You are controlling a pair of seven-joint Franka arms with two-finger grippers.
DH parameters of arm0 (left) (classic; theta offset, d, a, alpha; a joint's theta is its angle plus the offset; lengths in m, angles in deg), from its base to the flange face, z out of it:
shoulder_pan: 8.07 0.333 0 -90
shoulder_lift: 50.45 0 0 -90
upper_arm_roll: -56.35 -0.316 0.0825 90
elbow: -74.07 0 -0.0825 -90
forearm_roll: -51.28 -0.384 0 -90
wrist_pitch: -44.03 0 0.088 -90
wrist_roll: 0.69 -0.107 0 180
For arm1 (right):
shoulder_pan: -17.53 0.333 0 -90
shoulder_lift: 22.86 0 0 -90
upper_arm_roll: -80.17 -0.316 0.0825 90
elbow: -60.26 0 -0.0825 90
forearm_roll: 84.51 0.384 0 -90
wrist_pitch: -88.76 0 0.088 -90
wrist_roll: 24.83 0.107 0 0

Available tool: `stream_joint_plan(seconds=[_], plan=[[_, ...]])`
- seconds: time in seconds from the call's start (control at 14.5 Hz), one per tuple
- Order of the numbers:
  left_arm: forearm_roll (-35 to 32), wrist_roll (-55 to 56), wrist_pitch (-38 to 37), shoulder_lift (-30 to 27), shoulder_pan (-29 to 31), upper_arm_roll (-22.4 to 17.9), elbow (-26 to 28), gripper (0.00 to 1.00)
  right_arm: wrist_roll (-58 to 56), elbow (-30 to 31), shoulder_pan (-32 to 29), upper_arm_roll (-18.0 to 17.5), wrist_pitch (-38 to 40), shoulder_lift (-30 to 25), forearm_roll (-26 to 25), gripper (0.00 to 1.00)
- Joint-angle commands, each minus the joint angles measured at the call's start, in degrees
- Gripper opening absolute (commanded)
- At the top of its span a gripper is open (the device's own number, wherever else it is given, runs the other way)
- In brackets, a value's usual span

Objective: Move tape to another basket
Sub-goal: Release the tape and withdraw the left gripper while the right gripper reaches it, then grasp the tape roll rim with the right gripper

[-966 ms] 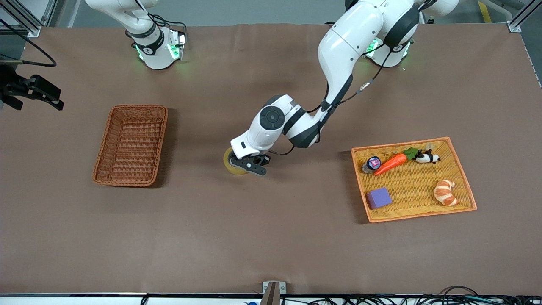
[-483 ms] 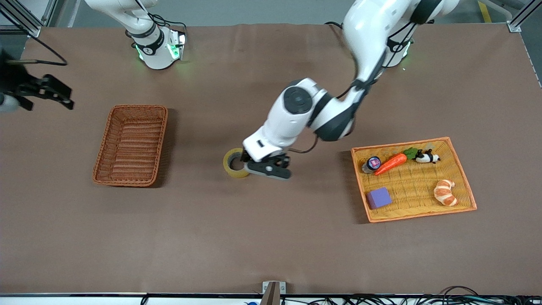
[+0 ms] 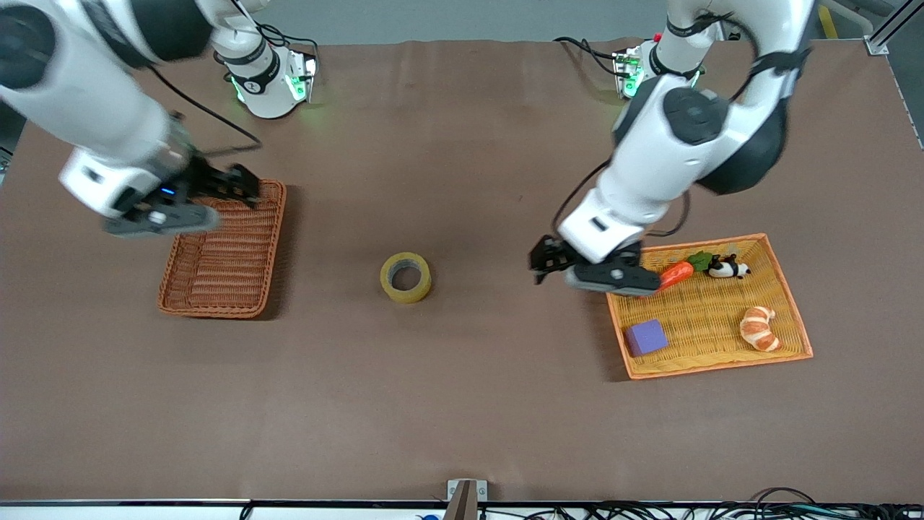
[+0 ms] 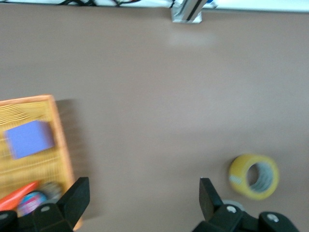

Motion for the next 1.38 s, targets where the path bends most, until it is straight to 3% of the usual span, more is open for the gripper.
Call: stream_joint_plan(seconds=[0.0,0.48,0.76,1.31], plan=[[-1.0,-1.6,-7.9,-5.1,4.5,0.5,2.0,1.0,7.7,6.5,3.4,-2.0,-11.3,5.0,-0.4,1.0],[-1.0,-8.4,-18.0,-11.7,16.1,0.5,1.7,1.0,20.5,10.0,11.5,-2.0,-31.8,20.6,-9.9,1.0],[-3.0,-10.7,-25.0,-12.2,19.4,0.5,-2.5,1.0,20.4,17.7,11.4,-2.0,-44.7,21.8,-11.9,1.0],[-3.6,-16.1,-27.4,-13.3,23.3,0.4,-3.5,1.0,20.6,17.9,11.2,-1.7,-48.7,24.9,-14.7,1.0]])
